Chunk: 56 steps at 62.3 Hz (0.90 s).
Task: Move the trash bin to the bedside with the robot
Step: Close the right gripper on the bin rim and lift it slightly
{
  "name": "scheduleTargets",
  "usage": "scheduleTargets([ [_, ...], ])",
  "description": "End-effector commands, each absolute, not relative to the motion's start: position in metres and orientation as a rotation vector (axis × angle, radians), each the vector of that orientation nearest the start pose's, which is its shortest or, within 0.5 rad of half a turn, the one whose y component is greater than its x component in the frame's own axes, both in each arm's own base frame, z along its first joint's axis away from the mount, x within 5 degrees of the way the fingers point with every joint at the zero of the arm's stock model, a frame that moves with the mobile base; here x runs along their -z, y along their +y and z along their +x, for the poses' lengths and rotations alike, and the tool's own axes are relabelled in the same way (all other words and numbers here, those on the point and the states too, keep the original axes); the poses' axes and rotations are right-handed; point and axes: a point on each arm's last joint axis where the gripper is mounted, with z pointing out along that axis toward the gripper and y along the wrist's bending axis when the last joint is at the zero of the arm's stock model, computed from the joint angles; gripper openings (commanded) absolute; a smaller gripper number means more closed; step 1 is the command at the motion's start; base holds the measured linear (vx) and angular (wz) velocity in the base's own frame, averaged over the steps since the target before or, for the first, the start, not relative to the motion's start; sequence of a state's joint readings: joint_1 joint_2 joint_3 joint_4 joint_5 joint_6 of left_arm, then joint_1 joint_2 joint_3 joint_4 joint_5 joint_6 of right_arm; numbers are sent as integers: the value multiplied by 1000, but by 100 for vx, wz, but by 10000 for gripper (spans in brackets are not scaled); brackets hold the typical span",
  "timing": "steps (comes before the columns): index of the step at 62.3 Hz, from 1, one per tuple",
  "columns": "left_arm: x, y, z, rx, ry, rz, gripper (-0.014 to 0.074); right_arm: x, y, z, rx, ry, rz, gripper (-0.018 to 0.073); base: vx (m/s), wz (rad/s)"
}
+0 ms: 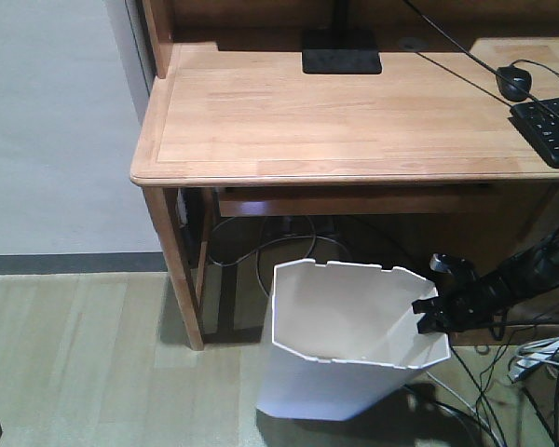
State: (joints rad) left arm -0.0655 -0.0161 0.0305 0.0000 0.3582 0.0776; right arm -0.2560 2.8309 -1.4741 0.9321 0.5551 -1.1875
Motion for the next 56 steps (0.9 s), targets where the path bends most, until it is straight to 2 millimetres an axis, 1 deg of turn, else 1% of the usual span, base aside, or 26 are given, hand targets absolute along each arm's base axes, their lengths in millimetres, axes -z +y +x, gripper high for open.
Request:
scheduleTargets([
  [1,-173,-4,54,-5,1780,124,-7,88,-49,374,-813,2920,-206,-1,0,0],
  [9,-173,-4,54,-5,1780,124,-7,66,-46,365,-826,2917,-198,-1,0,0],
  [18,-173,-4,54,-5,1780,124,-7,43,-45,360,-830,2903,-209,-1,0,0],
  [26,-173,-4,54,-5,1780,124,-7,30,-44,356,-807,2898,-213,-1,0,0],
  [35,-173,-4,54,-5,1780,124,-7,27,-41,354,-761,2899,-250,-1,0,0],
  [56,-173,-4,54,-5,1780,124,-7,26,-39,353,-800,2897,-247,-1,0,0],
])
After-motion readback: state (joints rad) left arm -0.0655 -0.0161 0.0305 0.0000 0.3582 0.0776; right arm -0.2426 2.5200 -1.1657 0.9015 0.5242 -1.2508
